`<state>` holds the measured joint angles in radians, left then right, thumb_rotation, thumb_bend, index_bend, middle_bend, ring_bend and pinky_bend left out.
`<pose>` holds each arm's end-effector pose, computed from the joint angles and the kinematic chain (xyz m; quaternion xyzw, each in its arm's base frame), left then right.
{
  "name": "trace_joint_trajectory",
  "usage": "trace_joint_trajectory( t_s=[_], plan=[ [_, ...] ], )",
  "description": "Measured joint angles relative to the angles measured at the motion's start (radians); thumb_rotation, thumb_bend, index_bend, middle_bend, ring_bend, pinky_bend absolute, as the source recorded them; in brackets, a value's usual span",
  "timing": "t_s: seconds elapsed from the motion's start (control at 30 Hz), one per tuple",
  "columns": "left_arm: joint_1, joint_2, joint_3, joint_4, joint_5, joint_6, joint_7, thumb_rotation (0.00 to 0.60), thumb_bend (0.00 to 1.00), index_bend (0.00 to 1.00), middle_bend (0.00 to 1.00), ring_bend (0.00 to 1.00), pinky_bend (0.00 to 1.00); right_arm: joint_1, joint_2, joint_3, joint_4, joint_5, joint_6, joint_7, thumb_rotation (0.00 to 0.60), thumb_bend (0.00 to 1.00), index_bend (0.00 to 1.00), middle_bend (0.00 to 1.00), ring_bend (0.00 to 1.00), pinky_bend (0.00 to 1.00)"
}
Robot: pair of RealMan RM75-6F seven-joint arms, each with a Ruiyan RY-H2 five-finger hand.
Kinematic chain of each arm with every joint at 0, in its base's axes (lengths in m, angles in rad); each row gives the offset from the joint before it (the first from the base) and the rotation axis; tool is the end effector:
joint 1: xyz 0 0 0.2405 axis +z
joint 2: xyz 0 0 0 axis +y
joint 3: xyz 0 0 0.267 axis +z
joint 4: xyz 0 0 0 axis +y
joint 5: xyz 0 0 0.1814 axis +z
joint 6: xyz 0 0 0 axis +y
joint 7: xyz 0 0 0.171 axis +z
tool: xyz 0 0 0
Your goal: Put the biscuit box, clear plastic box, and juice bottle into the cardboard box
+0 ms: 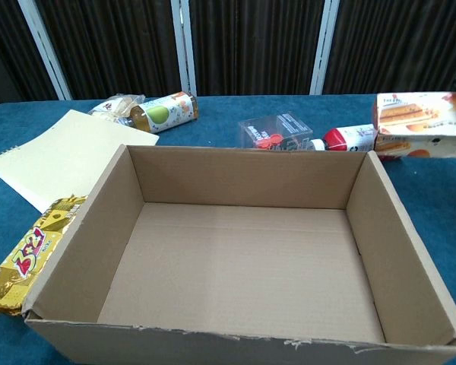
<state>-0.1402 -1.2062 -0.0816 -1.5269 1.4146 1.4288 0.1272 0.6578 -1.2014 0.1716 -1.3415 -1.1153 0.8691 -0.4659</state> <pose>-0.3211 0.2304 0.1709 -0.6041 -0.3633 -0.3474 0.6184 -0.2589 -0.4046 0.1506 0.7429 -0.2482 0.1964 0.5898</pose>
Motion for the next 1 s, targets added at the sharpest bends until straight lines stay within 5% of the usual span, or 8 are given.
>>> trace_joint_trajectory(
  t_s=[0.33,0.57,0.73,1.0],
  plan=[
    [0.001,0.003,0.006,-0.005,0.021,0.01,-0.011,0.402,0.0,0.0,0.0,0.0,0.0,0.02,0.185,0.044,-0.286,0.051,0.055,-0.138,0.6,0.28,0.71,0.55,0.62,0.74],
    [-0.008,0.003,0.011,-0.013,0.038,0.004,-0.017,0.402,0.0,0.0,0.0,0.0,0.0,0.078,0.232,0.07,-0.514,0.083,0.048,-0.215,0.6,0.25,0.7,0.53,0.62,0.74],
    [-0.012,0.002,0.02,-0.012,0.048,-0.006,-0.019,0.401,0.0,0.0,0.0,0.0,0.0,0.142,0.207,0.085,-0.625,0.103,0.029,-0.252,0.6,0.24,0.7,0.53,0.62,0.74],
    [-0.015,0.009,0.029,-0.021,0.037,-0.03,-0.017,0.403,0.0,0.0,0.0,0.0,0.0,0.259,0.019,0.096,-0.656,0.182,0.06,-0.377,0.6,0.21,0.68,0.53,0.62,0.74]
  ],
)
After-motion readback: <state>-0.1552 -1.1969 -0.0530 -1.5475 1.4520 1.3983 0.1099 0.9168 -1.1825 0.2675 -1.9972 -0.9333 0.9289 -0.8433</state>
